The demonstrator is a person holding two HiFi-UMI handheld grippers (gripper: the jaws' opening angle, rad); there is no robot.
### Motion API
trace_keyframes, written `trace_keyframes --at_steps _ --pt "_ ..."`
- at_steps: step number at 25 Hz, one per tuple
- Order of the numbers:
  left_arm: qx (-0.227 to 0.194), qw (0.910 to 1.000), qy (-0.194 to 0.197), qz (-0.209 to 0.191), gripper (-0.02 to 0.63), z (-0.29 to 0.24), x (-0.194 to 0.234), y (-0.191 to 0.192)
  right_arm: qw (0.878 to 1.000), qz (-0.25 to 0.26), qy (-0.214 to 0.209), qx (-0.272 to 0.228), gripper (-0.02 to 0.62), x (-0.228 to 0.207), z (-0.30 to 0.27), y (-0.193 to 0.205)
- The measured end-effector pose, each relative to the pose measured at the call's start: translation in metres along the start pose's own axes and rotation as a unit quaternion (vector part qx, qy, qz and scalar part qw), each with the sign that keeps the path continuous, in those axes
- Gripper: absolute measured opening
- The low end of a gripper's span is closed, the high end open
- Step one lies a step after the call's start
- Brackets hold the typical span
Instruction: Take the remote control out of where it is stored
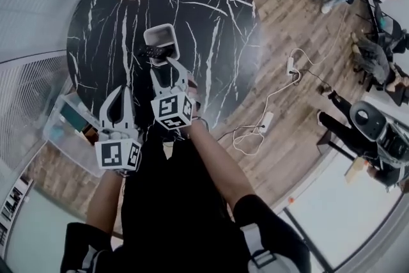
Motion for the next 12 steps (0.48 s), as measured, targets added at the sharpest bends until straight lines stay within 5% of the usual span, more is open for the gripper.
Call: trace_keyframes --at_steps 12 --pt "0.008 0.9995 -0.019 0.023 0.006 0.000 0.010 0.009 0.996 0.093 -0.003 -0.003 0.212 0.011 -0.043 -0.011"
Point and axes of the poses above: the fingertips, and each gripper's own axes: z backward along the fingers, x to its left, y out of its underside, the point moved 7 cm from there along z, backward along the fingers, and after that the axes turned 11 degrees about y, right-handed, at the moved point
